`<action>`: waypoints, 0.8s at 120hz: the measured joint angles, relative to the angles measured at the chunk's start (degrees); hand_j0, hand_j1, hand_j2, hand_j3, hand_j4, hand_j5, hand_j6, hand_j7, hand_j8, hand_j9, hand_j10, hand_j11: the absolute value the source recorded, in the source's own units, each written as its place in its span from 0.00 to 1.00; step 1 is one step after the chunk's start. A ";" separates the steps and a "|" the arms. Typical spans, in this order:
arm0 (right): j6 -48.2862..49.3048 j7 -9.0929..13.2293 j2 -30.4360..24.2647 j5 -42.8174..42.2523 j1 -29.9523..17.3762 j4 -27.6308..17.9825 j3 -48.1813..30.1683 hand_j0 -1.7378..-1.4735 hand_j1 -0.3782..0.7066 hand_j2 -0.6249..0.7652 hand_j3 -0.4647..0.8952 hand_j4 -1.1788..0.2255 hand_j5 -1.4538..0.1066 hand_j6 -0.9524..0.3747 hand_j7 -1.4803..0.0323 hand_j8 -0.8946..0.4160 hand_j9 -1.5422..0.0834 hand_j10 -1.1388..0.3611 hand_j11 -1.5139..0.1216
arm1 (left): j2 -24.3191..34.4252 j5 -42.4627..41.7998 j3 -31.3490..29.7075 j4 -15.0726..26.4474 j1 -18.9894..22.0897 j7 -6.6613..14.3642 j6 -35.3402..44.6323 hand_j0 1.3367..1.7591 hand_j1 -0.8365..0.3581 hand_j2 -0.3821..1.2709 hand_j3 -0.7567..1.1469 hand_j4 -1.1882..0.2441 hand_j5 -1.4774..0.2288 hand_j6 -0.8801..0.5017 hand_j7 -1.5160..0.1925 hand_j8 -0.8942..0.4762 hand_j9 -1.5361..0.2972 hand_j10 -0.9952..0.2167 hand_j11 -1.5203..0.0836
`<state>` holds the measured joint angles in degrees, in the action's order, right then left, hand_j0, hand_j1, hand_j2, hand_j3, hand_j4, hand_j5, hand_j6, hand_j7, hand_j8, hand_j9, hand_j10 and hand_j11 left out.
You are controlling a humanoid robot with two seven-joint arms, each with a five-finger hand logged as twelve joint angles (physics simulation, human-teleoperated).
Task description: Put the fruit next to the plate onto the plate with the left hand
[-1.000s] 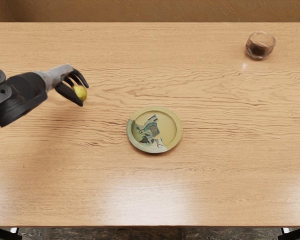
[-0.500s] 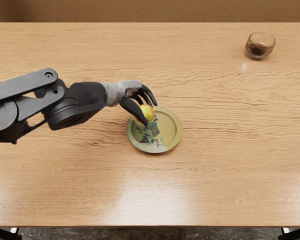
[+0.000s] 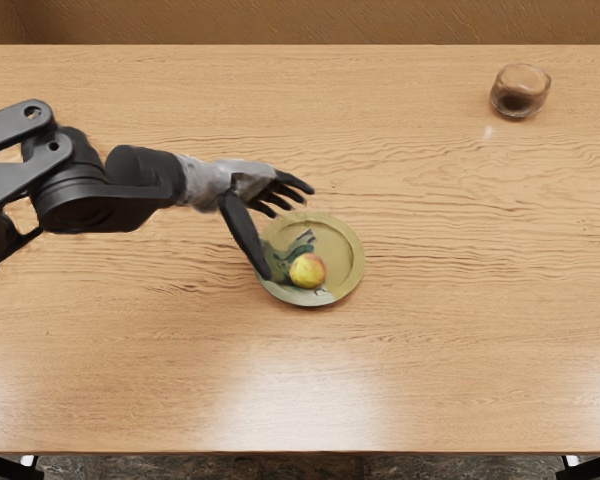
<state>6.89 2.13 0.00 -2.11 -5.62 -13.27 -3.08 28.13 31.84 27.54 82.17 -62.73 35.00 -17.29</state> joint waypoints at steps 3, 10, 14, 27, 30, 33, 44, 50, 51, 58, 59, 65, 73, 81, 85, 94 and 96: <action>-0.01 0.01 0.00 0.00 0.00 0.00 0.00 0.30 0.04 0.45 0.34 0.83 0.92 0.71 0.97 0.67 0.94 0.75 0.91 | 0.51 -2.30 1.20 0.00 0.02 0.00 -3.02 0.76 0.88 0.27 0.40 0.75 0.77 0.57 0.80 0.59 0.76 0.73 0.85; -0.02 0.02 0.00 0.00 0.00 0.00 0.00 0.30 0.04 0.45 0.34 0.83 0.92 0.71 0.97 0.67 0.94 0.75 0.91 | 1.66 -6.40 3.26 0.00 0.20 0.00 -8.62 0.76 0.91 0.26 0.40 0.77 0.80 0.58 0.82 0.60 0.77 0.75 0.88; 0.00 0.01 0.00 0.00 0.00 0.00 0.00 0.30 0.04 0.45 0.34 0.83 0.92 0.71 0.97 0.67 0.94 0.75 0.91 | 3.79 -9.45 4.18 0.01 1.81 0.00 -11.09 0.76 0.92 0.26 0.40 0.78 0.80 0.59 0.83 0.61 0.78 0.76 0.89; 0.01 0.00 0.00 0.00 0.00 0.00 0.00 0.30 0.04 0.45 0.34 0.83 0.92 0.71 0.97 0.67 0.94 0.75 0.91 | 11.69 -21.07 6.39 -0.07 6.22 0.00 -15.38 0.76 0.95 0.25 0.40 0.80 0.83 0.61 0.85 0.62 0.80 0.78 0.91; 0.00 0.01 0.00 0.00 0.00 0.00 0.00 0.30 0.04 0.45 0.34 0.83 0.92 0.71 0.97 0.67 0.94 0.75 0.91 | 13.74 -23.77 6.71 -0.16 6.63 0.00 -15.88 0.76 0.95 0.25 0.40 0.80 0.83 0.61 0.85 0.63 0.81 0.78 0.91; 0.00 0.01 0.00 0.00 0.00 0.00 0.00 0.30 0.04 0.45 0.34 0.83 0.92 0.71 0.97 0.67 0.94 0.75 0.91 | 15.25 -26.50 6.96 -0.50 7.32 0.00 -16.28 0.76 0.95 0.24 0.40 0.80 0.83 0.61 0.86 0.63 0.81 0.79 0.91; 0.01 0.01 0.00 0.00 0.00 0.00 0.00 0.30 0.04 0.45 0.34 0.83 0.92 0.71 0.97 0.67 0.94 0.75 0.91 | 21.79 -36.31 7.46 -3.27 10.15 0.00 -17.13 0.76 0.96 0.24 0.40 0.81 0.84 0.62 0.86 0.63 0.82 0.80 0.92; 0.02 0.01 0.00 0.00 0.00 0.00 0.00 0.30 0.04 0.45 0.34 0.83 0.92 0.71 0.97 0.67 0.94 0.75 0.91 | 23.83 -40.52 7.58 -4.93 11.94 0.00 -17.37 0.76 0.97 0.24 0.40 0.81 0.85 0.62 0.87 0.64 0.82 0.80 0.93; 0.02 0.01 0.00 0.00 0.00 0.00 0.00 0.30 0.04 0.45 0.34 0.83 0.92 0.71 0.97 0.67 0.94 0.75 0.91 | 24.18 -41.27 7.60 -5.31 12.57 0.00 -17.39 0.76 0.97 0.24 0.40 0.81 0.85 0.62 0.87 0.64 0.82 0.80 0.93; 0.03 0.02 0.00 0.00 0.00 0.00 0.00 0.30 0.04 0.45 0.34 0.83 0.92 0.71 0.97 0.67 0.94 0.75 0.91 | 26.11 -45.88 7.67 -7.84 15.81 0.00 -17.56 0.76 0.97 0.24 0.40 0.82 0.85 0.62 0.87 0.64 0.82 0.81 0.93; 0.03 0.02 0.00 0.00 0.00 0.00 0.00 0.30 0.04 0.45 0.34 0.83 0.92 0.71 0.97 0.67 0.94 0.75 0.91 | 26.58 -46.42 7.67 -8.14 15.94 0.00 -17.58 0.76 0.97 0.24 0.40 0.82 0.85 0.63 0.87 0.64 0.82 0.81 0.93; 0.02 0.01 0.00 0.00 0.00 0.00 0.00 0.30 0.04 0.45 0.34 0.83 0.92 0.71 0.97 0.67 0.94 0.75 0.91 | 28.94 -48.95 7.70 -9.97 16.26 0.00 -17.65 0.76 0.98 0.23 0.40 0.82 0.85 0.63 0.88 0.64 0.83 0.81 0.94; 0.02 0.01 0.00 0.00 0.00 0.00 0.00 0.30 0.04 0.45 0.34 0.83 0.92 0.71 0.97 0.67 0.94 0.75 0.91 | 32.95 -50.87 7.72 -12.29 16.25 0.00 -17.71 0.76 0.98 0.23 0.40 0.82 0.86 0.63 0.88 0.65 0.83 0.81 0.94; 0.03 0.01 0.00 0.00 0.00 0.00 0.00 0.30 0.04 0.45 0.34 0.83 0.92 0.71 0.97 0.67 0.94 0.75 0.91 | 33.34 -51.87 7.67 -13.83 16.26 0.00 -17.74 0.76 0.98 0.23 0.40 0.83 0.86 0.63 0.88 0.65 0.83 0.82 0.94; 0.03 0.01 0.00 0.00 0.00 0.00 0.00 0.30 0.04 0.45 0.34 0.83 0.92 0.71 0.97 0.67 0.94 0.75 0.91 | 33.39 -52.17 7.65 -14.30 16.26 0.00 -17.75 0.76 0.99 0.23 0.40 0.83 0.86 0.63 0.88 0.65 0.83 0.82 0.94; 0.04 0.01 0.00 0.00 0.00 0.00 0.00 0.30 0.04 0.45 0.34 0.83 0.92 0.71 0.97 0.67 0.94 0.75 0.91 | 33.39 -52.58 7.61 -14.94 16.26 0.00 -17.77 0.76 0.99 0.23 0.40 0.83 0.86 0.64 0.88 0.65 0.83 0.82 0.94; 0.03 0.01 0.00 0.00 0.00 0.00 0.00 0.30 0.04 0.45 0.34 0.83 0.92 0.71 0.97 0.67 0.94 0.75 0.91 | 33.39 -52.64 7.61 -15.03 16.26 0.00 -17.77 0.76 0.99 0.23 0.40 0.83 0.86 0.64 0.88 0.65 0.83 0.82 0.94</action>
<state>6.93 2.14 0.00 -2.11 -5.62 -13.27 -3.08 61.52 -20.79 35.15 67.14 -46.47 35.00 -35.05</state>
